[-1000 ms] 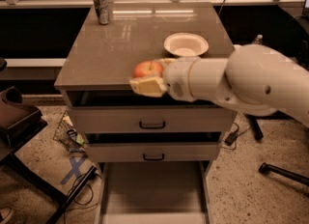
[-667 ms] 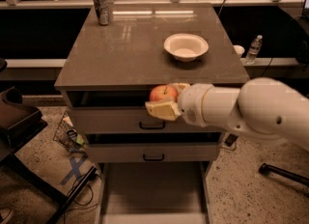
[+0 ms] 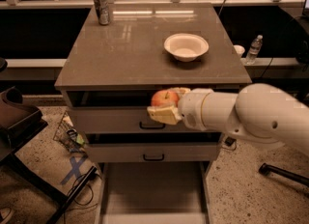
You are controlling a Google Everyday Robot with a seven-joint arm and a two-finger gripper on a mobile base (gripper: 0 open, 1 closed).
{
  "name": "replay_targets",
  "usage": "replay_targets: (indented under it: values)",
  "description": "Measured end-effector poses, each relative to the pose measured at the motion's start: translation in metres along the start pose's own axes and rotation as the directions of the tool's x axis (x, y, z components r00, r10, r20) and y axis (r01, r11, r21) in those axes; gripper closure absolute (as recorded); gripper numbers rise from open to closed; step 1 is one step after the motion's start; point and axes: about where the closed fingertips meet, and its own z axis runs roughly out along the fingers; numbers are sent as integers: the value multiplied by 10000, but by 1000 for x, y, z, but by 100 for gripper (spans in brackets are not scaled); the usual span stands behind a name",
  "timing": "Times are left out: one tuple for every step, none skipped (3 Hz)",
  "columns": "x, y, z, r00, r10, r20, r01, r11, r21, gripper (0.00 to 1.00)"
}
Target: Place apple into bottom drawer
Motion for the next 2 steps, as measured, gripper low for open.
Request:
replay_targets:
  values:
    - [46, -8, 14, 9992, 207, -338, -204, 9998, 90, 100]
    - [101, 2, 25, 9992, 315, -250, -325, 9986, -422, 100]
